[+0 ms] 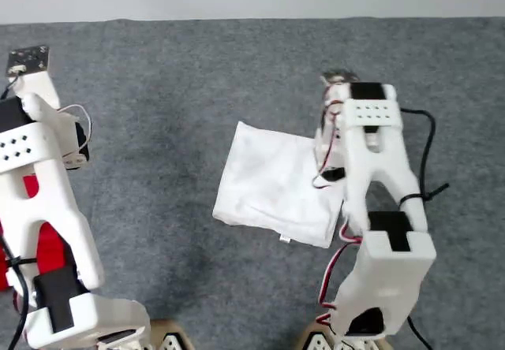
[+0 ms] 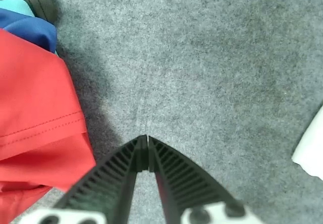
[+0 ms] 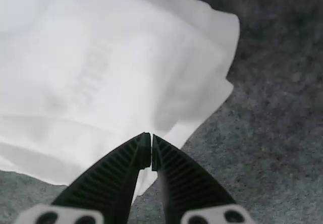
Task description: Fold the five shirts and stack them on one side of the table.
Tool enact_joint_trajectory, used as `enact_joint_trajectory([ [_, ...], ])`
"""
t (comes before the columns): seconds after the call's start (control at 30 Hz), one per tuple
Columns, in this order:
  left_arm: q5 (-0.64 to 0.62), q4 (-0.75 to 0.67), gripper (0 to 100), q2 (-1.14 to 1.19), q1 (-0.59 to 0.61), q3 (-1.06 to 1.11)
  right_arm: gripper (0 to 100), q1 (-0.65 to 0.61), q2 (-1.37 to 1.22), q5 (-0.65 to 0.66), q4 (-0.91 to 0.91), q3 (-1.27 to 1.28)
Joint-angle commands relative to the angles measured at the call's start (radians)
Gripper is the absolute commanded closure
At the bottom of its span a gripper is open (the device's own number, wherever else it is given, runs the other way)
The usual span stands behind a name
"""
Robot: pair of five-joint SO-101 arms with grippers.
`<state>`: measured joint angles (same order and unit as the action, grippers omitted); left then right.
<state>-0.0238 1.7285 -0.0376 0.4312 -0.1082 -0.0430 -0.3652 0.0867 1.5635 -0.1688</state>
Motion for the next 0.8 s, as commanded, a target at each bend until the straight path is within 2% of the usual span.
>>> enact_joint_trajectory([
  [0.0, -0.005, 0.026, 99, -0.048, 0.002, -0.025, 97.5, 0.021, 0.013, -0.017, -0.002, -0.057],
  [0.2, -0.005, 0.026, 99, -0.041, 0.002, -0.021, 84.0, 0.024, 0.013, -0.08, 0.01, -0.129],
  [0.37, -0.005, 0.026, 99, -0.037, 0.002, -0.021, 87.4, 0.027, -0.019, -0.086, -0.041, -0.153],
  [0.77, -0.006, 0.026, 99, -0.037, 0.002, -0.019, 87.6, 0.036, -0.094, -0.089, -0.056, -0.167],
])
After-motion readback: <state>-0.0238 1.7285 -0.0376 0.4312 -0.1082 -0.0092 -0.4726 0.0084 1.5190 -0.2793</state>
